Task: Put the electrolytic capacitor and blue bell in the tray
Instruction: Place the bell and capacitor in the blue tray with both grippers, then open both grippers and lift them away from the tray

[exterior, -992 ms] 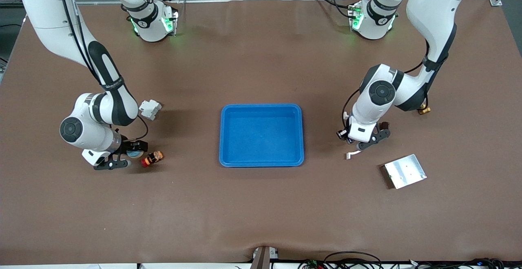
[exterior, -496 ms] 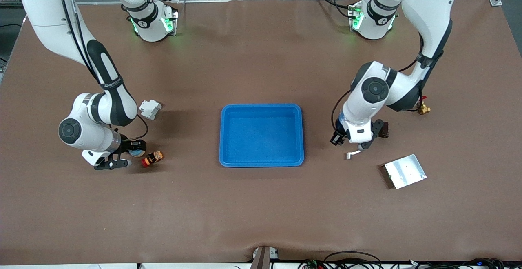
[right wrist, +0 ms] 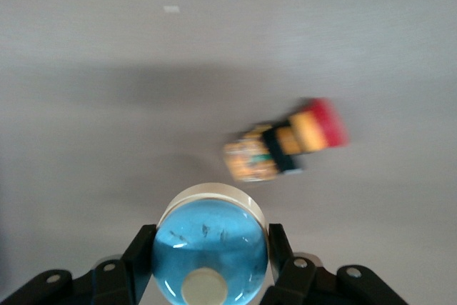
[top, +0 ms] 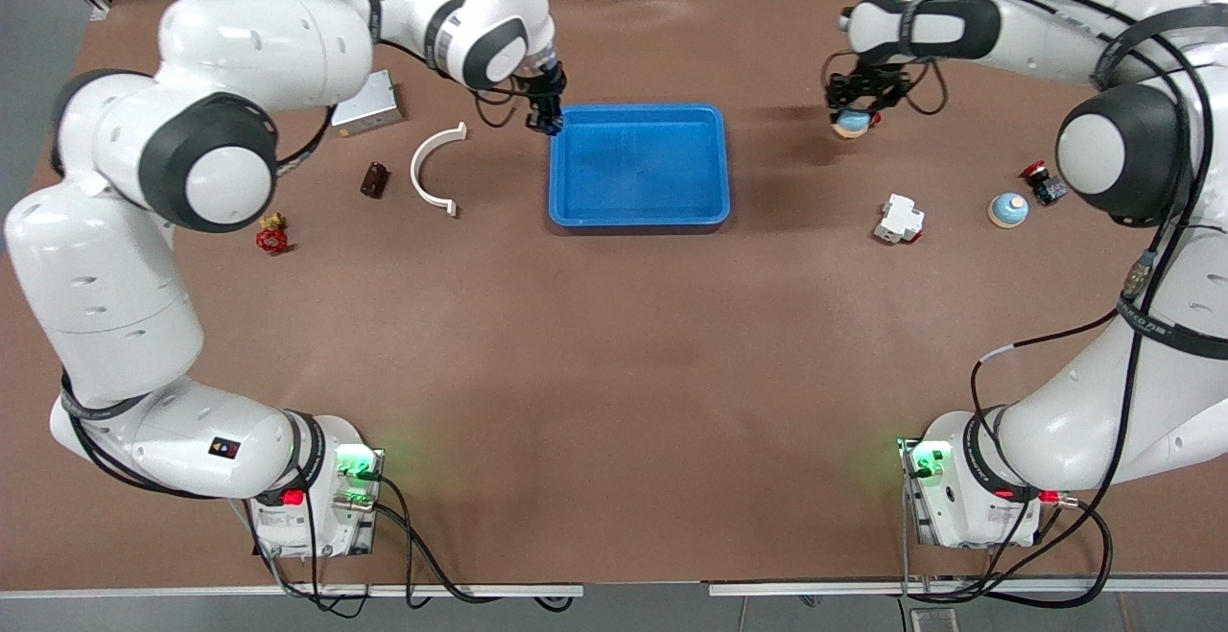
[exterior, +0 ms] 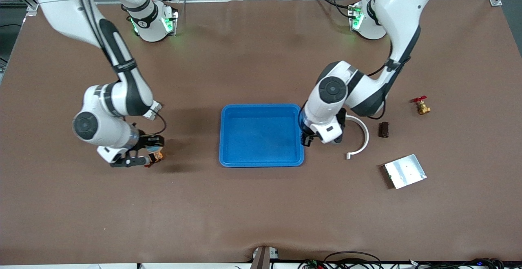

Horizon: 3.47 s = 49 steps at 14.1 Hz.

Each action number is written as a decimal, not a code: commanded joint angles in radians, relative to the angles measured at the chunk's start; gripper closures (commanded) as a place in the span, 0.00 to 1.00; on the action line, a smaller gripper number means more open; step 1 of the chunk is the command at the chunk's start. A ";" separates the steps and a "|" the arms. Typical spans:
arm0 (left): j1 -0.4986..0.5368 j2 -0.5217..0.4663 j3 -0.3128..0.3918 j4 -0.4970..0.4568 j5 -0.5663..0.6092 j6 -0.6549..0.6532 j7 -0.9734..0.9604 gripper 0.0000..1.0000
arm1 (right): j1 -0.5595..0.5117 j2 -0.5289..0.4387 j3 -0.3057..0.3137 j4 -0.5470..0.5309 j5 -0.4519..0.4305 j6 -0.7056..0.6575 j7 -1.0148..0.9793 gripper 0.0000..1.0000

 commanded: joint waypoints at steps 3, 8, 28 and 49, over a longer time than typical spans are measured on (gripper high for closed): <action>-0.074 0.136 0.046 0.170 0.001 -0.026 -0.146 1.00 | 0.177 0.001 -0.007 0.034 0.009 -0.001 0.323 1.00; -0.192 0.201 0.153 0.223 -0.005 -0.026 -0.207 1.00 | 0.312 0.027 0.005 0.067 0.101 0.002 0.509 1.00; -0.297 0.237 0.224 0.257 0.009 -0.054 -0.194 0.00 | 0.418 0.149 0.004 0.101 0.127 0.097 0.640 0.50; -0.171 -0.026 0.199 0.151 -0.004 -0.293 0.836 0.00 | -0.060 -0.188 -0.105 -0.070 -0.072 -0.169 0.131 0.00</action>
